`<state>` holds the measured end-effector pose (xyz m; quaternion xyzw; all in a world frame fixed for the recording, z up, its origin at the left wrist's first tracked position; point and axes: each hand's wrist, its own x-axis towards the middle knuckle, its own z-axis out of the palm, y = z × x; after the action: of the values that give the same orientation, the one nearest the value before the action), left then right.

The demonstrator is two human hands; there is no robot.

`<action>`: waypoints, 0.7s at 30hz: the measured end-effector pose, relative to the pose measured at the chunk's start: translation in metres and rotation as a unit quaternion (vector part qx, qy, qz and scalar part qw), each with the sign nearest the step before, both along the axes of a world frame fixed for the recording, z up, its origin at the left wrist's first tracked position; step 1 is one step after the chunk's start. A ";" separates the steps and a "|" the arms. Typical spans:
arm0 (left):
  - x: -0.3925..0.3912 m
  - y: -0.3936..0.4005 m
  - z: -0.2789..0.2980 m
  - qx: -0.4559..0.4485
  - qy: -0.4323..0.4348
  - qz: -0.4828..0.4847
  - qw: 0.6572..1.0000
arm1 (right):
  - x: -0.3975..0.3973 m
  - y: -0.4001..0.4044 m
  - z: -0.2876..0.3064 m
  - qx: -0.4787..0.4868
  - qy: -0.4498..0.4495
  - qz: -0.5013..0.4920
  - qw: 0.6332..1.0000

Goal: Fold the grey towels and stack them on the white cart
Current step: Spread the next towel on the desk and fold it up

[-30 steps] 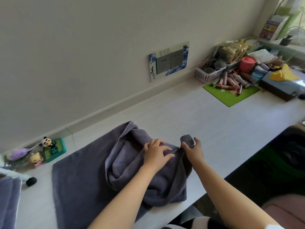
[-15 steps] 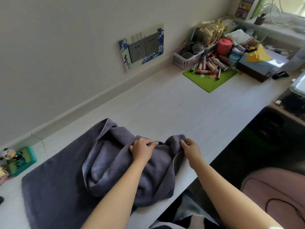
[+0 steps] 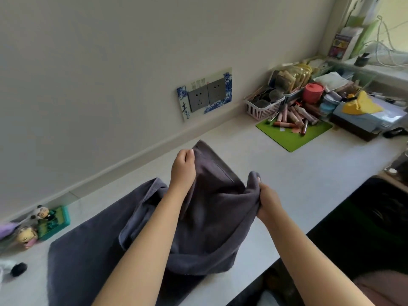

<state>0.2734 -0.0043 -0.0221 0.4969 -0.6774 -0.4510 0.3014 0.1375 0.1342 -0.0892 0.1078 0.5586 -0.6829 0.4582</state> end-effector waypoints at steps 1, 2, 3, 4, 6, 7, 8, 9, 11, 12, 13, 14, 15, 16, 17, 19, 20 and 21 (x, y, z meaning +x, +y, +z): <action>-0.012 -0.005 0.011 -0.004 0.023 0.000 1.000 | -0.015 -0.003 0.013 -0.011 -0.003 -0.015 1.000; -0.019 -0.010 0.017 0.001 0.040 -0.004 0.999 | -0.025 -0.004 0.020 -0.024 -0.002 -0.031 0.999; -0.032 -0.013 0.024 0.003 0.054 -0.005 0.999 | -0.039 -0.003 0.027 -0.039 -0.005 -0.045 0.998; -0.053 -0.015 0.032 0.003 0.061 -0.012 0.998 | -0.062 0.000 0.035 -0.058 -0.005 -0.065 0.996; -0.079 -0.021 0.038 0.008 0.061 -0.015 0.998 | -0.089 0.004 0.040 -0.089 -0.007 -0.086 0.992; -0.107 -0.023 0.044 0.008 0.067 -0.023 0.997 | -0.115 0.010 0.044 -0.108 -0.006 -0.102 0.989; -0.125 -0.024 0.047 0.012 0.075 -0.029 0.997 | -0.131 0.015 0.046 -0.121 -0.007 -0.112 0.986; -0.148 -0.027 0.051 0.011 0.085 -0.037 0.996 | -0.150 0.021 0.051 -0.131 -0.012 -0.119 0.984; -0.185 -0.035 0.057 0.003 0.093 -0.051 0.994 | -0.179 0.031 0.058 -0.120 -0.009 -0.134 0.984; -0.214 -0.037 0.063 0.003 0.098 -0.067 0.993 | -0.203 0.039 0.061 -0.114 -0.002 -0.146 0.983; -0.245 -0.038 0.068 0.002 0.098 -0.081 0.992 | -0.228 0.047 0.063 -0.114 0.003 -0.164 0.980; -0.267 -0.041 0.072 0.003 0.098 -0.090 0.991 | -0.246 0.052 0.065 -0.121 0.004 -0.176 0.977; -0.290 -0.043 0.077 0.001 0.098 -0.100 0.990 | -0.264 0.058 0.068 -0.131 0.007 -0.192 0.973; -0.319 -0.043 0.083 0.002 0.100 -0.115 0.988 | -0.287 0.066 0.071 -0.142 0.011 -0.211 0.967; -0.338 -0.045 0.087 -0.002 0.100 -0.121 0.988 | -0.301 0.071 0.073 -0.153 0.014 -0.227 0.962; -0.386 -0.046 0.093 -0.019 0.078 -0.132 0.988 | -0.334 0.085 0.078 -0.165 0.024 -0.263 0.950; -0.402 -0.047 0.097 -0.034 0.059 -0.135 0.989 | -0.344 0.090 0.081 -0.165 0.035 -0.274 0.947; -0.429 -0.047 0.099 -0.039 0.048 -0.140 0.988 | -0.363 0.099 0.083 -0.163 0.051 -0.290 0.942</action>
<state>-0.1560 -0.0509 0.0774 0.3626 -0.7420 -0.4857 0.2863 -0.2250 0.2332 -0.0064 0.1544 0.4068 -0.8725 0.2221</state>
